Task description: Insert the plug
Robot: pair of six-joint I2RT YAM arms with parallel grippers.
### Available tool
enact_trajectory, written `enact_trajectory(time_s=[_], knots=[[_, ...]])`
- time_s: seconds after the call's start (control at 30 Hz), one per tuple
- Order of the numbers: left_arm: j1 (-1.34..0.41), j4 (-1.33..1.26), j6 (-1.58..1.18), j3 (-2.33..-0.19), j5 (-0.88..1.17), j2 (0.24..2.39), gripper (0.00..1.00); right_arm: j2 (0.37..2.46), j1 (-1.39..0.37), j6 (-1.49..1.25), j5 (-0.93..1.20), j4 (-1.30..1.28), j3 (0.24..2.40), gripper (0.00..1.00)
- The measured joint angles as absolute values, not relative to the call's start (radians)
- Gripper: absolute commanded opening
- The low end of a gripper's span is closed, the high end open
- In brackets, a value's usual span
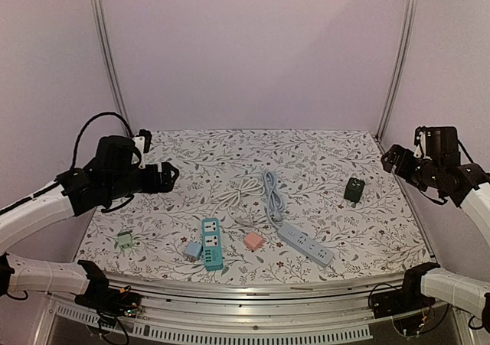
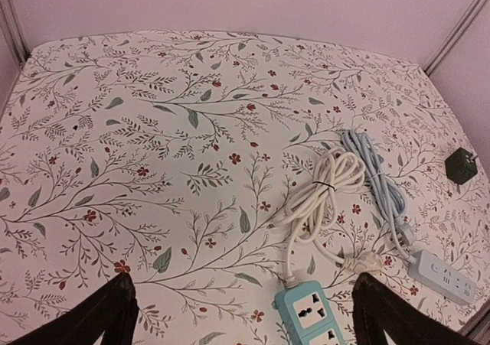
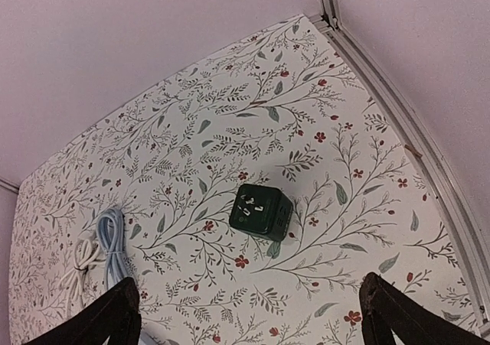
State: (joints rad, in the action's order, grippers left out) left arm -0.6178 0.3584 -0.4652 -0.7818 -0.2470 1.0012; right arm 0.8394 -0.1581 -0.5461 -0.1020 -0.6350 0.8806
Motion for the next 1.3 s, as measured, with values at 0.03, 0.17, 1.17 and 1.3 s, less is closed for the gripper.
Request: enact_trajectory(time_s=[0.03,0.17,1.17,1.3], knots=[[-0.633,0.355,-0.463,-0.778,-0.246,1.0,0.98,0.853,-0.159,-0.546,-0.105,-0.643,0.882,0.99],[-0.682,0.34,-0.452,-0.763,-0.241,1.001,0.99,0.94,-0.179,-0.545,-0.13,-0.67,0.891,0.99],[-0.829,0.206,-0.403,-0.678,-0.204,1.021,0.99,1.639,-0.287,-0.64,-0.208,-0.593,1.105,0.99],[-0.83,0.206,-0.404,-0.667,-0.213,1.01,0.99,1.681,-0.287,-0.651,-0.209,-0.572,1.109,0.99]])
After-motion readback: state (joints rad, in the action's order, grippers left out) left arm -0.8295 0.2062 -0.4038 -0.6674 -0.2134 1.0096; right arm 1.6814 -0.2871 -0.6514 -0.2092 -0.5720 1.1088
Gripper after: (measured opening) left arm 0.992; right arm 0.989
